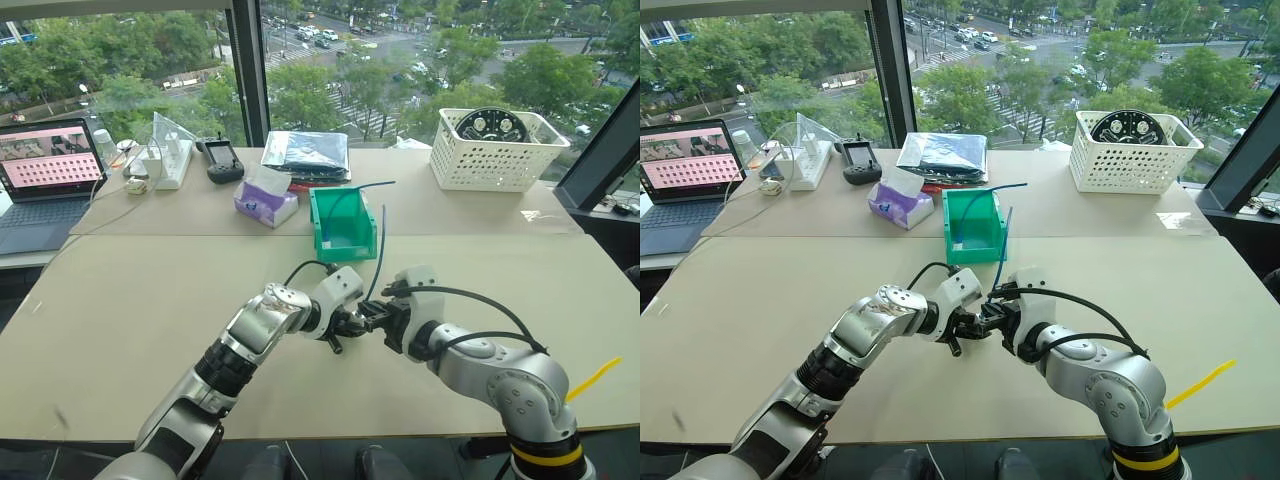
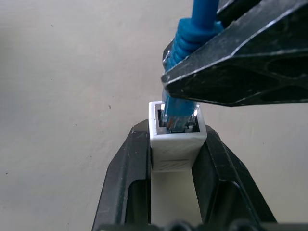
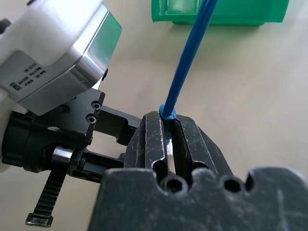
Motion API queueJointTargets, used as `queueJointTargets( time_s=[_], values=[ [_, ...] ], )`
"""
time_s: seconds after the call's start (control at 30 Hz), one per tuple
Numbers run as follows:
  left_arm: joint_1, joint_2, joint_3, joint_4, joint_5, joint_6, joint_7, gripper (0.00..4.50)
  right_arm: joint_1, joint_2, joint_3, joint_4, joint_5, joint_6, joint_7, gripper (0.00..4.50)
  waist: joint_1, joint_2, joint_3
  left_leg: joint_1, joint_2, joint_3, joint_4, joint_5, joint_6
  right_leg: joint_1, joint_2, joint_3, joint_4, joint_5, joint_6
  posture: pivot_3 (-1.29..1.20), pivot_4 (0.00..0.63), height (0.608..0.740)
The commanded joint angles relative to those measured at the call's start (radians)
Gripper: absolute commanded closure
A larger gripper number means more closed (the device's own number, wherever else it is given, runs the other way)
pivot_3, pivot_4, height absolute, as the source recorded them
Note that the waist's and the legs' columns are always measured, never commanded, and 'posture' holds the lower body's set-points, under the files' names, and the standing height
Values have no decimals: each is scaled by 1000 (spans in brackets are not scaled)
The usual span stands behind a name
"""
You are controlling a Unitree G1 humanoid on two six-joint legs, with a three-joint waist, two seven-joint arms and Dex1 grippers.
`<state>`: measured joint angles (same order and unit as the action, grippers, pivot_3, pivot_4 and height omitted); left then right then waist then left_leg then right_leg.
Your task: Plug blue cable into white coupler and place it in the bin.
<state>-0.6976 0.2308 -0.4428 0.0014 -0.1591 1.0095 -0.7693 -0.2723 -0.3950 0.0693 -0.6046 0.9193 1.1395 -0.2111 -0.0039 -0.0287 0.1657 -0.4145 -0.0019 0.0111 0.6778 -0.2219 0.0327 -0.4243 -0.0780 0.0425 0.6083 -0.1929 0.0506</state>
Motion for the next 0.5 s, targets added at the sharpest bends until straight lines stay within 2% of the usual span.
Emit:
queueJointTargets(
  time_s=[0.03, 0.5],
  values=[
    [-28, -24, 8, -36, -13, -4, 20, 3813, 69, 2, 73, 44, -9, 76, 63, 4500, 2, 0, 0, 0, 0, 0, 0, 0, 0, 0, 0, 0, 0, 0, 0, 0, 150, 740],
    [-7, -23, 25, -60, -25, 20, 47, 3813, 177, 17, 89, 158, -156, 26, 218, 4500, 1, -4, -15, 6, 1, 0, -1, 0, 0, 4, 0, 0, 0, -2, 0, 0, 150, 740]
  ],
)
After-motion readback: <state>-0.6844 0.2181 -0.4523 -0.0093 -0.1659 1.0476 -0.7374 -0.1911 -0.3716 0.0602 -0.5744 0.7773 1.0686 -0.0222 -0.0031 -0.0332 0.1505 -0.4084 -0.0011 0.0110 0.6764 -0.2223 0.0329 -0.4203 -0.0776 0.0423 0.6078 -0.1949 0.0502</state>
